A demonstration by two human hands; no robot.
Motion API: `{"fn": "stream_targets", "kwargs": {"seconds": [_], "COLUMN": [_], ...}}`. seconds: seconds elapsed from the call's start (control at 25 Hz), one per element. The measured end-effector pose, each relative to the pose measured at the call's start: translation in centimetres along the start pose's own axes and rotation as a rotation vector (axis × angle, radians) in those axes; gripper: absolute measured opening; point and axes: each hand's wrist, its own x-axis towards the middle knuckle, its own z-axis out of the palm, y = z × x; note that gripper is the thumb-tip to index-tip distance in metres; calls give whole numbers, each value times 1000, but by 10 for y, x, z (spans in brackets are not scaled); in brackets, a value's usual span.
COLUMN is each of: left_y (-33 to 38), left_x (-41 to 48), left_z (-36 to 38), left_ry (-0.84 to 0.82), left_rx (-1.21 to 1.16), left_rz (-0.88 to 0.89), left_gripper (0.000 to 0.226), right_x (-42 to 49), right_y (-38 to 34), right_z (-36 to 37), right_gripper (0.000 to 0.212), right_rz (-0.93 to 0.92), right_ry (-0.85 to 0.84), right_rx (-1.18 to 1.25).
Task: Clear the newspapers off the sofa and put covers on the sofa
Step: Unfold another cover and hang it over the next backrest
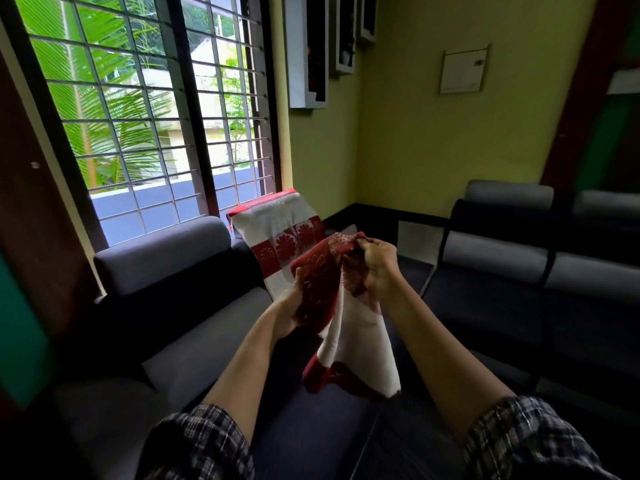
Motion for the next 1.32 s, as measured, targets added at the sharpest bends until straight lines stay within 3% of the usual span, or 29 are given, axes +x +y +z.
{"fn": "stream_targets", "kwargs": {"seconds": [0.16,0.2,0.32,0.36,0.48,0.56,0.64,0.76,0.88,0.96,1.08,1.12,1.16,1.24,1.32], "left_y": [15,22,36,39,35,37,46,59,64,62,51,48,45,40,34], "left_x": [12,13,7,0,-21,-35,-46,-59,-67,-69,-61,-59,-58,-52,-50], "left_z": [5,3,3,7,16,16,9,-7,-20,-31,-43,-41,-36,-18,7], "left_ry": [165,208,292,274,41,-100,-155,-62,161,340,533,549,511,271,69], "left_rx": [-217,-234,-73,59,436,395,283,183,-1,-81,170,318,445,628,669], "left_rz": [284,331,443,489,583,547,564,640,686,692,677,668,664,682,678], "left_gripper": [19,17,24,23,16,18,20,20,22,28,27,28,38,65,54], "right_x": [5,8,12,10,2,-2,-4,1,17,26,30,27,18,-6,-27], "right_y": [8,11,15,15,9,8,8,13,21,23,16,12,5,-5,-8], "right_z": [-11,-18,-42,-43,-24,-12,-15,-31,-52,-66,-68,-60,-48,-20,2], "right_gripper": [12,13,30,36,61,61,47,15,16,5,15,18,24,29,18], "right_rz": [-18,-42,-224,-290,-463,-395,-293,-212,-166,-204,-421,-504,-564,-665,-856], "right_ry": [26,33,-100,-184,-519,-798,-909,-871,-774,-603,-240,-232,-314,-604,-773], "right_rx": [-84,-212,-1105,-1268,-1123,-940,-833,-855,-1112,-1310,-1166,-1061,-988,-1008,-1164]}}
